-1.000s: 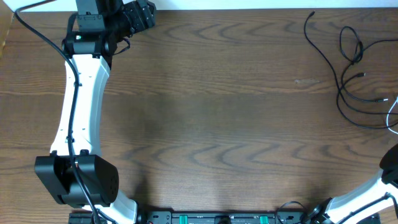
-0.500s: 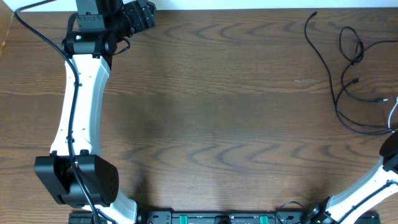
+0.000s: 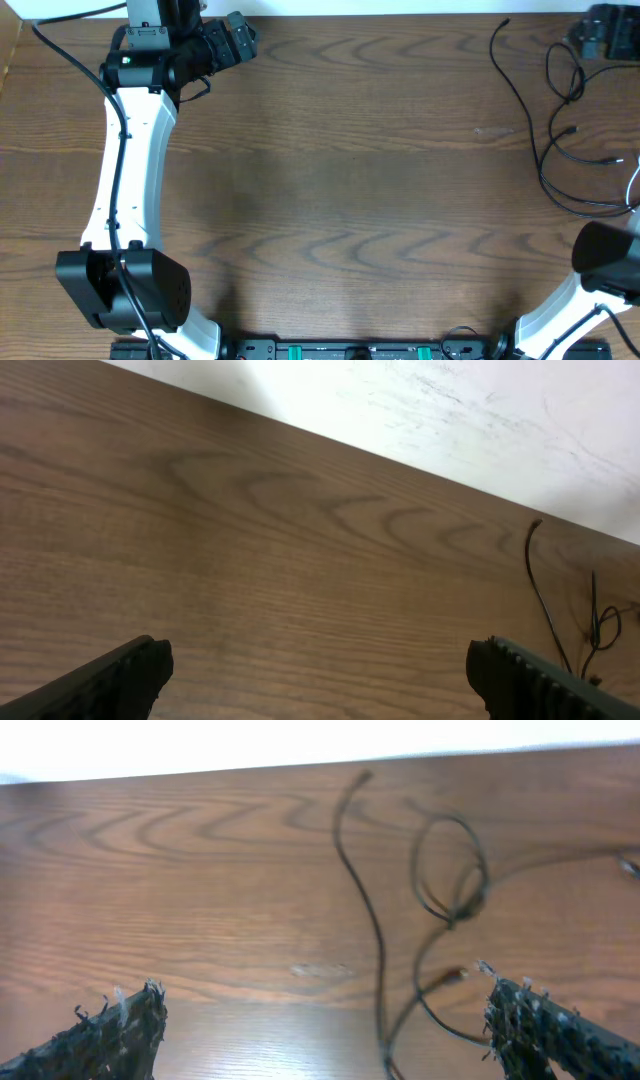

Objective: Untangle cables

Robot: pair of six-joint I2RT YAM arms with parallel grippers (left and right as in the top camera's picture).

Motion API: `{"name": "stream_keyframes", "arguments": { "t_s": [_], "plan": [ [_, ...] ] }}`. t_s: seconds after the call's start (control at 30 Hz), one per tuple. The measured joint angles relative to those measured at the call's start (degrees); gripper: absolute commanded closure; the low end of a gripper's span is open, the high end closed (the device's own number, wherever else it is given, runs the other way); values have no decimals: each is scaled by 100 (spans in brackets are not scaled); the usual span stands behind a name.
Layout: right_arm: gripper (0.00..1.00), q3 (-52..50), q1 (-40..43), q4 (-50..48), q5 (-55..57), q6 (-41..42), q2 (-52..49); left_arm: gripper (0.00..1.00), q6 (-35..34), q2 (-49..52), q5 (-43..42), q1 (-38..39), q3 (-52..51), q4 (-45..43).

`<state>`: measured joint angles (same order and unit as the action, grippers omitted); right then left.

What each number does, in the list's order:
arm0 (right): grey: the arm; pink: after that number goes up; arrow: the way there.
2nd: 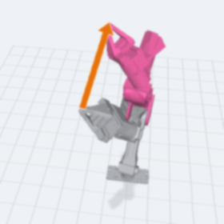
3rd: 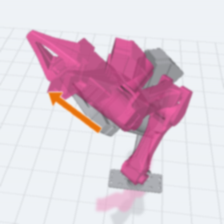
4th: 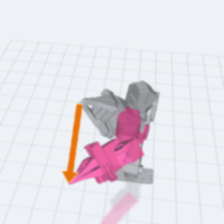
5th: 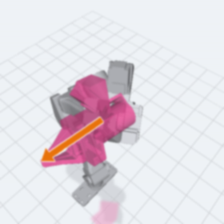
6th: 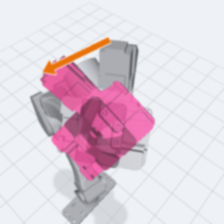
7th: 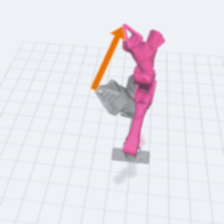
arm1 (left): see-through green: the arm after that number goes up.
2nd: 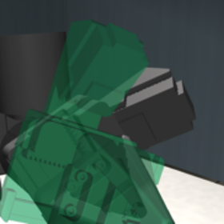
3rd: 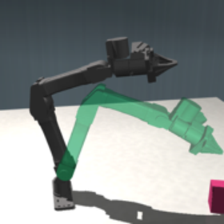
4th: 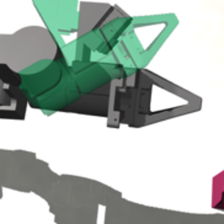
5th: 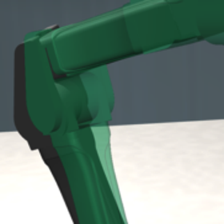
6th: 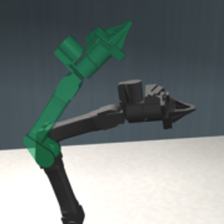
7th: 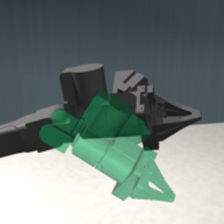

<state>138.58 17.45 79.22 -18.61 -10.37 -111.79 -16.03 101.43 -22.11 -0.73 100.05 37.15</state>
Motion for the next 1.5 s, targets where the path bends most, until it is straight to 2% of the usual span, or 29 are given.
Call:
{"name": "stream_keyframes", "arguments": {
  "t_s": [0.67,0.83,1.0,1.07,1.17,1.2,1.23,1.3,1.33,1.4,1.5],
  "plan": [
    [1,2,-216,640,-90,264,129,1,0,0,0,-2,0,0],
    [1,-188,-258,479,190,286,273,1,0,0,0,-2,0,-2],
    [1,-1963,-737,-1432,699,295,1423,1,0,0,-2,-2,0,0],
    [1,-3082,-975,-2361,798,302,2197,1,0,0,2,-2,0,0],
    [1,-4297,-1045,-3432,863,299,3003,1,0,0,-2,-2,0,-2],
    [1,-5016,-1058,-4122,911,304,3460,1,0,0,4,0,0,-4],
    [1,-5359,-1069,-4245,925,302,3689,1,0,0,2,-2,0,-2],
    [1,-6422,-1075,-5193,942,306,4369,1,0,0,0,-2,0,0],
    [1,-6610,-1075,-5333,953,304,4498,1,0,0,2,-2,0,-2],
    [1,-8177,-1088,-6395,1027,306,5571,1,-2,0,2,-2,0,-4],
    [1,-9659,-1088,-7475,1108,302,6669,1,0,0,0,-2,0,11]
  ]
}}
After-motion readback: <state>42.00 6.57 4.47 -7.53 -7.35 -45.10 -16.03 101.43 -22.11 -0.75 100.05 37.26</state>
